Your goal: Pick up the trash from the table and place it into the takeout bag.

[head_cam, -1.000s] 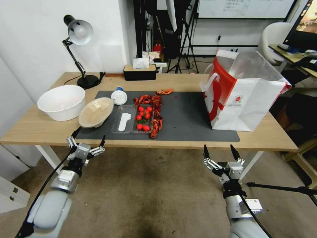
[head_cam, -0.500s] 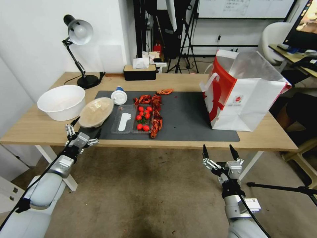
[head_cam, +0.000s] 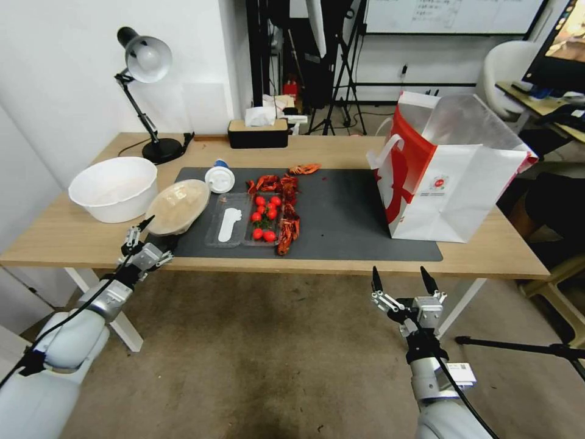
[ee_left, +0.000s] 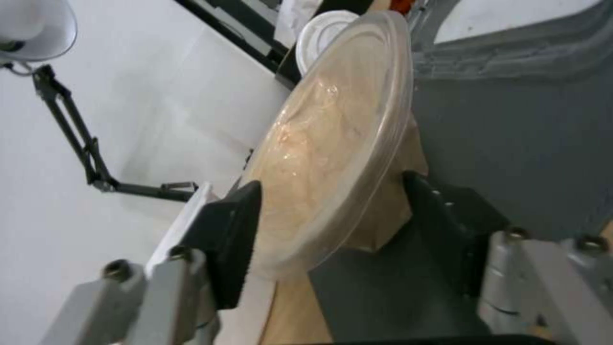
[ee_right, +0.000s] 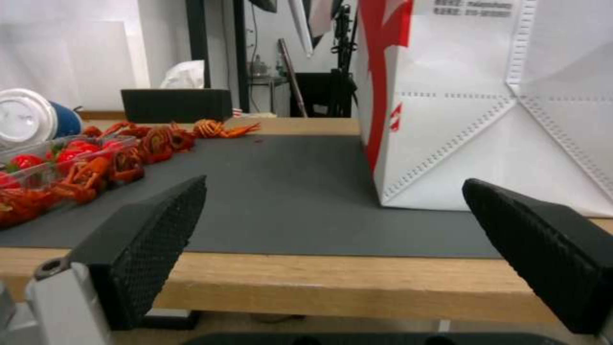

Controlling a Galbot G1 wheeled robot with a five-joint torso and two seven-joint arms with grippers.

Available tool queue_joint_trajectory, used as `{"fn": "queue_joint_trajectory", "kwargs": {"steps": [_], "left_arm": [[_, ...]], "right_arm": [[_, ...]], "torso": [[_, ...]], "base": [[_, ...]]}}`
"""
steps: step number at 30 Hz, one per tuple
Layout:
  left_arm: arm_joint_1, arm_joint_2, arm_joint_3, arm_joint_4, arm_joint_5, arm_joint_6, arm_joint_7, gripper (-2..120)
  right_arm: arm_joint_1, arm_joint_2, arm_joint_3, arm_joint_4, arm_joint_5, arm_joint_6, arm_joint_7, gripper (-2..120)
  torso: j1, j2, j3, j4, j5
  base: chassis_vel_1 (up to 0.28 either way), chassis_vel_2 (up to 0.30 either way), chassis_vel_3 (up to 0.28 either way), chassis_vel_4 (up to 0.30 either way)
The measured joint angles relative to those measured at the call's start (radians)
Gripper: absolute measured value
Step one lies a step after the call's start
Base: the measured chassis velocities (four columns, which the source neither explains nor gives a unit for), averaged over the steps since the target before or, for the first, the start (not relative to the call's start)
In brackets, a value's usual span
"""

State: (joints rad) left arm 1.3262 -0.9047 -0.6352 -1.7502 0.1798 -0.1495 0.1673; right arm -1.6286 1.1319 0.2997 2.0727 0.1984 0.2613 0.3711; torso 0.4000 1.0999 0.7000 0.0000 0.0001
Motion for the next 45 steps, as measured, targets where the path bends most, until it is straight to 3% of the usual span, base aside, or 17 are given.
{"fn": "queue_joint_trajectory", "kwargs": {"steps": [4,5,11,19,29,31,41,45], "left_arm": [[0.001,0.007,0.000,-0.001,0.000,0.000,0.001,55],[0.003,0.020,0.000,-0.002,0.000,-0.002,0.004,42],[0.013,0.131,0.004,-0.003,-0.004,-0.012,0.051,35],[0.032,0.157,0.001,-0.003,-0.010,-0.034,0.071,13],[0.030,0.169,-0.002,-0.012,-0.007,-0.063,0.083,6],[0.029,0.173,-0.003,-0.045,-0.012,-0.070,0.083,0],[-0.005,0.210,-0.003,-0.129,-0.066,-0.059,0.083,0],[-0.038,0.255,-0.003,-0.165,-0.125,-0.041,0.082,0]], "right_arm": [[0.002,0.000,-0.002,-0.001,0.000,0.000,0.000,100],[0.006,-0.001,-0.004,-0.002,0.000,-0.001,0.000,100],[0.018,-0.002,-0.013,-0.011,0.000,-0.002,-0.002,100],[0.026,-0.002,-0.017,-0.016,0.001,-0.003,-0.005,100],[0.031,-0.002,-0.019,-0.014,0.001,-0.009,-0.006,99],[0.032,-0.002,-0.019,-0.013,0.001,-0.009,-0.006,99],[0.037,0.000,-0.020,-0.012,0.000,-0.013,-0.007,99],[0.053,-0.002,-0.030,-0.012,0.000,-0.019,-0.006,99]], "torso": [[0.000,0.000,0.000,0.0002,0.0000],[0.000,0.000,0.000,0.0004,0.0000],[0.000,0.000,0.000,-0.0002,-0.0002],[0.000,0.000,0.000,0.0001,-0.0002],[0.000,0.000,0.000,0.0001,0.0000],[0.000,0.000,0.000,0.0000,-0.0002],[0.000,0.000,0.000,0.0000,0.0000],[0.000,0.000,0.000,0.0000,-0.0001]], "base": [[0.000,0.000,0.000,0.000],[0.000,0.000,0.000,0.000],[0.000,0.000,0.000,0.000],[0.000,0.000,0.000,0.000],[0.000,0.000,0.000,0.000],[0.000,0.000,0.000,0.000],[0.000,0.000,0.000,0.000],[0.000,0.000,0.000,0.000]]}}
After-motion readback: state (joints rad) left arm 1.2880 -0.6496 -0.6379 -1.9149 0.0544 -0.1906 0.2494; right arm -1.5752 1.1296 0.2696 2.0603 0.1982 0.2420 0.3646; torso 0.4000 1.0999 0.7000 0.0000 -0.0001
